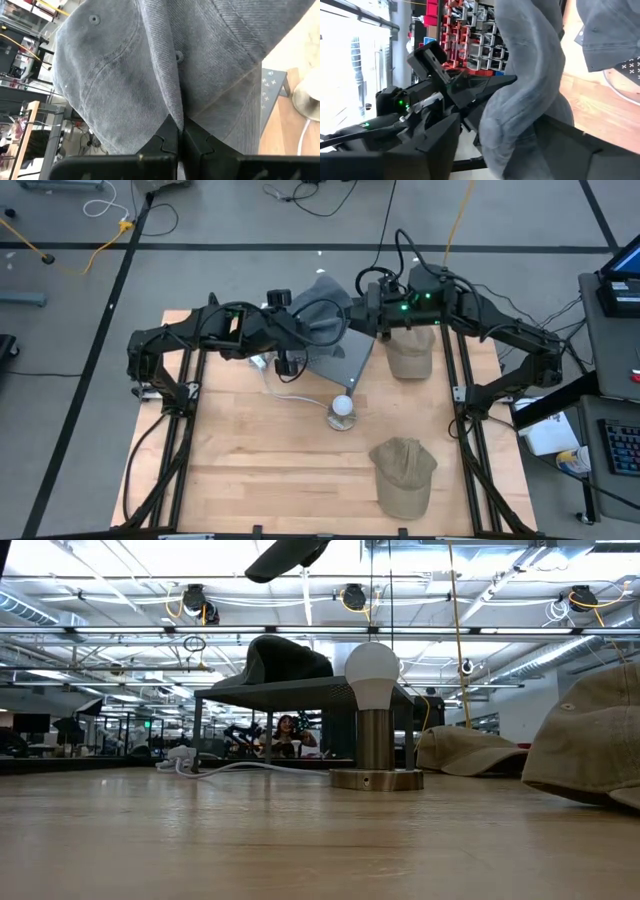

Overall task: Pick & Place hat
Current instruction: Stack the gray cap on top of the gray cap on the shelf

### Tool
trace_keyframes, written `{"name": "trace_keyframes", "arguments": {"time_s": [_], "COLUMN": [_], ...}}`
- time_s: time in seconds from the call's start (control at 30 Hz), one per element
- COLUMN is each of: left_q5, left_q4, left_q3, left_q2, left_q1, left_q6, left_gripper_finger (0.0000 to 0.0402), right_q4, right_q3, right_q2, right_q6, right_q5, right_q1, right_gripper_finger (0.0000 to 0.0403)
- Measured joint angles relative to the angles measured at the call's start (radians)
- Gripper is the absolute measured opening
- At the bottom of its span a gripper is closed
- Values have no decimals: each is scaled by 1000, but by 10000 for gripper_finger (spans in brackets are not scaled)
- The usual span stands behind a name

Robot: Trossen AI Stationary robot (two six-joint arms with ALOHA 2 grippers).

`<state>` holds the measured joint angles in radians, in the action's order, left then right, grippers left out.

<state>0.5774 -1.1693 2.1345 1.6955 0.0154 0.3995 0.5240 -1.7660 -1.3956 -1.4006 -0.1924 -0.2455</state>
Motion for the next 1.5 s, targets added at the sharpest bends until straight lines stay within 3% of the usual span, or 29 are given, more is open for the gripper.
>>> {"name": "trace_keyframes", "arguments": {"time_s": [0.13,0.37,0.63,0.83,1.13,1.33,1.5], "left_q5": [-3,-36,-36,-49,-96,-173,-203], "left_q4": [-7,-7,-2,-9,-20,56,143], "left_q3": [0,0,0,-1,0,0,0], "left_q2": [0,0,-2,-38,-135,-201,-257], "left_q1": [1,2,5,18,18,18,19], "left_q6": [18,17,-87,-273,-652,-801,-830], "left_gripper_finger": [1,14,54,147,277,318,334], "right_q4": [-9,-63,-158,-155,-130,-166,-281], "right_q3": [-1,0,0,0,-1,-1,-1], "right_q2": [-13,-13,-2,46,113,94,25], "right_q6": [7,98,133,176,260,271,323], "right_q5": [-13,-20,-16,0,226,247,208], "right_q1": [11,41,44,35,36,14,-25], "right_gripper_finger": [169,19,16,16,16,16,16]}}
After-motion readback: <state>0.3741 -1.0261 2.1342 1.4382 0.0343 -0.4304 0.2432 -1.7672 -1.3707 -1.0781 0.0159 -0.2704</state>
